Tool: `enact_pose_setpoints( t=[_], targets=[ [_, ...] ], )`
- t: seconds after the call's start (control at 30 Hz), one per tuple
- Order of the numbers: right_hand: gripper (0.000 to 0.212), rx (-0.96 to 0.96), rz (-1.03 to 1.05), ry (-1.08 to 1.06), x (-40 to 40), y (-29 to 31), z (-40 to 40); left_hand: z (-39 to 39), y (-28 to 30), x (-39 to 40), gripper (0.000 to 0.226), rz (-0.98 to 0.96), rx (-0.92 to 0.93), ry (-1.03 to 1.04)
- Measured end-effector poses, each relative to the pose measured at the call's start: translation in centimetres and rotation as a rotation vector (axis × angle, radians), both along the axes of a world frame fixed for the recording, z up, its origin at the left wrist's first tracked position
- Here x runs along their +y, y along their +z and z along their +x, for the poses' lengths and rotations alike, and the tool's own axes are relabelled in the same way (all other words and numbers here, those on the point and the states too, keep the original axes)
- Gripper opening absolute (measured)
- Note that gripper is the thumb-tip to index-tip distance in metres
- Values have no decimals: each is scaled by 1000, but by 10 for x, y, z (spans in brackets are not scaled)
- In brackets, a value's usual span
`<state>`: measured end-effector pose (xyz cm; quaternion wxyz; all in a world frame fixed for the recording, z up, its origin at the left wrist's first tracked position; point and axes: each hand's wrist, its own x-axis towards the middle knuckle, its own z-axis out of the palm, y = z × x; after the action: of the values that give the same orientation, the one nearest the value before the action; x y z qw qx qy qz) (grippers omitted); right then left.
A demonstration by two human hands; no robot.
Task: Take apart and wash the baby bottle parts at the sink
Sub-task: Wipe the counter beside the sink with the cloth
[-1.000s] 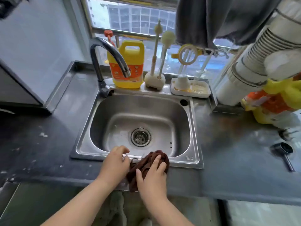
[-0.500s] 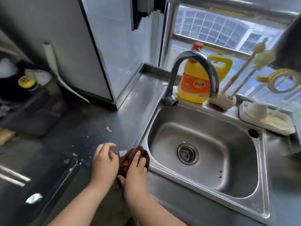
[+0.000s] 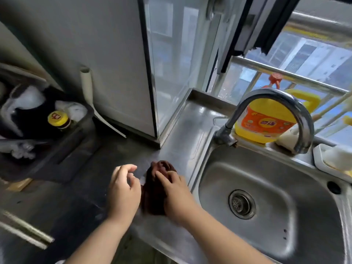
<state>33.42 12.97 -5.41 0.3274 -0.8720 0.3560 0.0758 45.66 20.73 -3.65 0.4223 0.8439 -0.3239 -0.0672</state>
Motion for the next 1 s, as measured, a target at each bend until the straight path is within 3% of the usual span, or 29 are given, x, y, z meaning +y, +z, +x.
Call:
enact_pose_setpoints(
  t=[0.23,0.43,0.57,0.7,0.87,1.0],
  targets=[
    [75,28,31,57,25,-11,32,18,11,1,23,-47,5,30],
    [65,-180,-151,-89,-1,-12,51,22,9,47,28,-14,-71,12],
    [74,-62,-152,-80,-7,-16,70,25,1,81,30,104,-129,-152],
    [77,-51,-74,94,6,-19,92,27,-7,106,28,172,-199,-77],
    [77,-44,-61,291,26,-21,126,22,-7,140,33,165,-132,181],
    [69,-109,-87,519,44,-20,148,14,-7,155,22,121,-119,269]
  ],
)
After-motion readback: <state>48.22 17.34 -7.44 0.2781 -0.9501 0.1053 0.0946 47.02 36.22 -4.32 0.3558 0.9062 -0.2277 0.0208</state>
